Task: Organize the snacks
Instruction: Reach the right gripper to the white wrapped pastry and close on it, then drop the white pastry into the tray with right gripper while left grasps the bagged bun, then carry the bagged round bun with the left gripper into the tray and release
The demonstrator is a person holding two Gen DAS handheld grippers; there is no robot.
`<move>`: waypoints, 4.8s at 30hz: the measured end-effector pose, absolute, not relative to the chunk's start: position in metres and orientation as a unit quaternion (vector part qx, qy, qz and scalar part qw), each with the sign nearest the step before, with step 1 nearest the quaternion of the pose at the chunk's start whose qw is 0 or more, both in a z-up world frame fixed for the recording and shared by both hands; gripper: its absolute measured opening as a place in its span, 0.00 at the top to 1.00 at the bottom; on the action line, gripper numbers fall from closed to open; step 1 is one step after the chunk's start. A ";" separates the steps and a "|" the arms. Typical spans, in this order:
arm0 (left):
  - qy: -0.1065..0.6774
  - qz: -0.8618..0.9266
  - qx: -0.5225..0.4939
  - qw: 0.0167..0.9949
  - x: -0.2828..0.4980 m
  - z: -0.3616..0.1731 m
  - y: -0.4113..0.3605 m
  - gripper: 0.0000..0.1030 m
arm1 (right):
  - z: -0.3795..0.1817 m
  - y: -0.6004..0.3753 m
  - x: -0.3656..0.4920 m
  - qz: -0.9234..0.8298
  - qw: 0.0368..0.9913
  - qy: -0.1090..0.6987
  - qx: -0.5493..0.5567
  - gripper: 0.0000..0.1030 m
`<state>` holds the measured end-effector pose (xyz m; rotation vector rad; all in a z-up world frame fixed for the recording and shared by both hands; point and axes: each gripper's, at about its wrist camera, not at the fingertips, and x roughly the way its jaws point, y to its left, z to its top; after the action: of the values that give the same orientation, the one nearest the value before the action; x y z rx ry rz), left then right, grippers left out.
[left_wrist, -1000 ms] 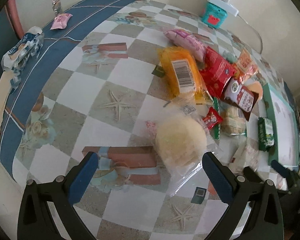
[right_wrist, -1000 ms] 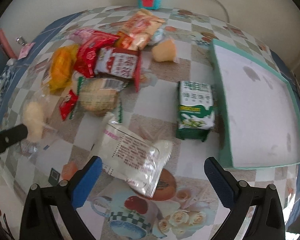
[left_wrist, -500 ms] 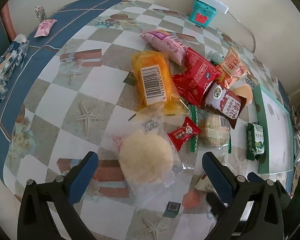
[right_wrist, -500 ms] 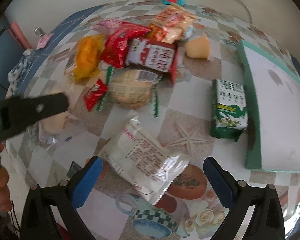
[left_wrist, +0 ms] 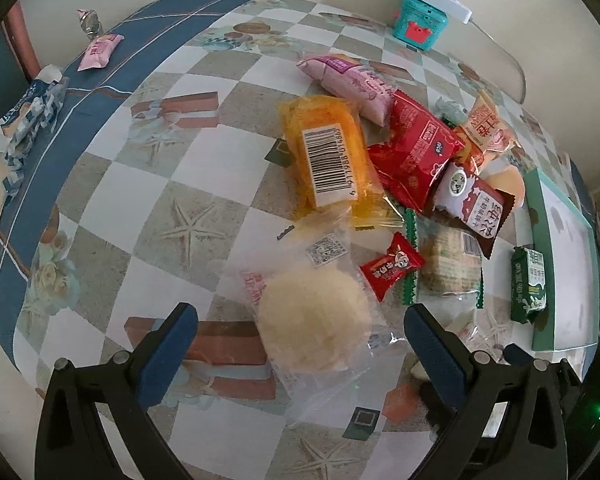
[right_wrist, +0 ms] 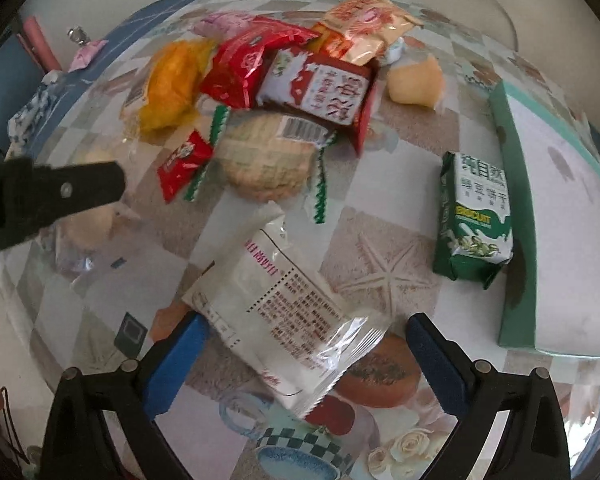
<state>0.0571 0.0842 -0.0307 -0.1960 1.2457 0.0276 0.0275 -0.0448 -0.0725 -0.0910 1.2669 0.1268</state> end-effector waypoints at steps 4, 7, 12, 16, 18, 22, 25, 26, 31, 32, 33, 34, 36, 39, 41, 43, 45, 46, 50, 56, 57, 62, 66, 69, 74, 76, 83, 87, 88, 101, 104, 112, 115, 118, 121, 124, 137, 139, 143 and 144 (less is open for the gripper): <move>0.585 0.014 -0.097 0.805 0.053 -0.030 0.088 0.00 | -0.071 -0.055 0.034 0.037 0.808 0.588 -0.027 0.07; 0.582 0.010 -0.097 0.807 0.051 -0.029 0.088 0.05 | -0.071 -0.054 0.035 0.035 0.809 0.586 -0.024 0.12; 0.586 -0.006 -0.105 0.804 0.049 -0.029 0.083 0.18 | -0.065 -0.050 0.027 0.049 0.813 0.579 -0.029 0.21; 0.586 -0.011 -0.103 0.803 0.049 -0.028 0.079 0.28 | -0.061 -0.046 0.027 0.050 0.816 0.576 -0.020 0.23; 0.585 -0.010 -0.101 0.805 0.049 -0.027 0.078 0.30 | -0.058 -0.050 0.026 0.050 0.816 0.575 -0.017 0.23; 0.585 -0.005 -0.104 0.804 0.047 -0.025 0.078 0.33 | -0.055 -0.055 0.023 0.054 0.819 0.572 -0.010 0.25; 0.584 -0.003 -0.105 0.805 0.044 -0.022 0.080 0.37 | -0.052 -0.066 0.022 0.056 0.820 0.570 0.000 0.26; 0.584 -0.003 -0.105 0.805 0.044 -0.021 0.080 0.38 | -0.052 -0.068 0.021 0.057 0.820 0.569 0.001 0.27; 0.583 -0.005 -0.107 0.806 0.039 -0.016 0.081 0.40 | -0.048 -0.083 0.021 0.064 0.822 0.565 0.022 0.38; 0.582 -0.006 -0.108 0.806 0.038 -0.015 0.081 0.40 | -0.047 -0.085 0.022 0.063 0.823 0.564 0.025 0.38; 0.582 -0.006 -0.108 0.806 0.038 -0.014 0.081 0.40 | -0.047 -0.087 0.022 0.063 0.822 0.565 0.028 0.38; 0.581 -0.006 -0.108 0.806 0.037 -0.013 0.081 0.41 | -0.048 -0.089 0.022 0.063 0.821 0.566 0.031 0.38; 0.579 -0.007 -0.108 0.808 0.035 -0.010 0.082 0.41 | -0.046 -0.090 0.022 0.063 0.823 0.564 0.034 0.38; 0.575 -0.007 -0.107 0.811 0.033 -0.004 0.082 0.42 | -0.042 -0.097 0.021 0.067 0.829 0.554 0.042 0.38; 0.571 -0.008 -0.108 0.814 0.031 0.002 0.082 0.42 | -0.038 -0.098 0.019 0.068 0.832 0.548 0.047 0.38; 0.566 -0.010 -0.107 0.817 0.030 0.008 0.080 0.42 | -0.032 -0.101 0.017 0.067 0.838 0.540 0.051 0.38; 0.563 -0.011 -0.107 0.819 0.031 0.015 0.078 0.42 | -0.027 -0.102 0.014 0.065 0.842 0.533 0.055 0.38; 0.560 -0.013 -0.107 0.822 0.031 0.020 0.077 0.42 | -0.023 -0.106 0.014 0.064 0.846 0.526 0.060 0.38; 0.548 -0.019 -0.105 0.830 0.038 0.039 0.064 0.42 | 0.002 -0.119 0.014 0.046 0.859 0.503 0.083 0.38; 0.511 -0.039 -0.089 0.854 0.058 0.081 0.025 0.42 | 0.026 -0.157 0.030 -0.026 0.860 0.492 0.130 0.38; 0.503 -0.041 -0.084 0.859 0.062 0.088 0.016 0.42 | 0.028 -0.164 0.031 -0.042 0.860 0.490 0.136 0.38; 0.479 -0.066 -0.083 0.871 0.076 0.109 -0.020 0.42 | 0.041 -0.197 0.035 -0.101 0.862 0.475 0.148 0.38; 0.476 -0.061 -0.066 0.875 0.087 0.112 -0.046 0.42 | 0.051 -0.220 0.039 -0.141 0.863 0.461 0.149 0.38; 0.486 -0.063 -0.067 0.869 0.098 0.105 -0.061 0.42 | 0.054 -0.238 0.043 -0.167 0.861 0.455 0.152 0.38; 0.501 -0.064 -0.066 0.861 0.109 0.090 -0.088 0.42 | 0.050 -0.272 0.046 -0.213 0.850 0.453 0.165 0.38; 0.508 -0.067 -0.071 0.856 0.114 0.083 -0.097 0.42 | 0.047 -0.284 0.047 -0.226 0.847 0.452 0.165 0.38; 0.515 -0.077 -0.063 0.851 0.130 0.067 -0.132 0.42 | 0.030 -0.334 0.049 -0.285 0.825 0.453 0.184 0.38; 0.517 -0.087 -0.055 0.850 0.139 0.056 -0.153 0.42 | 0.025 -0.358 0.048 -0.311 0.816 0.451 0.186 0.38; 0.520 -0.091 -0.052 0.848 0.141 0.052 -0.159 0.42 | 0.024 -0.366 0.047 -0.317 0.813 0.449 0.189 0.38; 0.523 -0.141 -0.011 0.841 0.153 0.032 -0.227 0.42 | -0.004 -0.414 0.032 -0.372 0.778 0.457 0.217 0.37; 0.530 -0.148 -0.004 0.835 0.153 0.023 -0.237 0.42 | -0.009 -0.418 0.029 -0.375 0.772 0.461 0.225 0.37; 0.528 -0.143 -0.004 0.837 0.154 0.026 -0.231 0.24 | -0.010 -0.419 0.032 -0.365 0.768 0.470 0.237 0.25; 0.531 -0.121 -0.011 0.839 0.158 0.028 -0.212 0.19 | -0.006 -0.414 0.034 -0.357 0.772 0.473 0.230 0.25; 0.528 -0.087 -0.020 0.844 0.163 0.030 -0.184 0.18 | -0.004 -0.408 0.037 -0.341 0.778 0.473 0.235 0.13; 0.524 -0.048 -0.031 0.850 0.166 0.030 -0.152 0.12 | -0.002 -0.400 0.040 -0.333 0.783 0.471 0.233 0.03; 0.520 -0.017 -0.041 0.853 0.167 0.030 -0.122 0.04 | 0.000 -0.391 0.044 -0.316 0.789 0.473 0.233 0.00; 0.486 0.061 -0.094 0.867 0.150 0.043 -0.021 0.03 | 0.018 -0.327 0.058 -0.258 0.816 0.472 0.212 0.00; 0.484 0.068 -0.098 0.867 0.145 0.044 -0.010 0.03 | 0.020 -0.314 0.060 -0.246 0.820 0.474 0.206 0.00; 0.483 0.080 -0.122 0.863 0.138 0.046 0.014 0.02 | 0.022 -0.286 0.065 -0.226 0.826 0.483 0.179 0.00; 0.483 0.084 -0.129 0.862 0.136 0.046 0.021 0.02 | 0.023 -0.281 0.065 -0.221 0.828 0.485 0.175 0.00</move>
<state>0.1355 0.0209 0.0464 -0.2702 1.0123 0.1758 0.0653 -0.2813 0.0228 0.3719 1.0288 -0.4682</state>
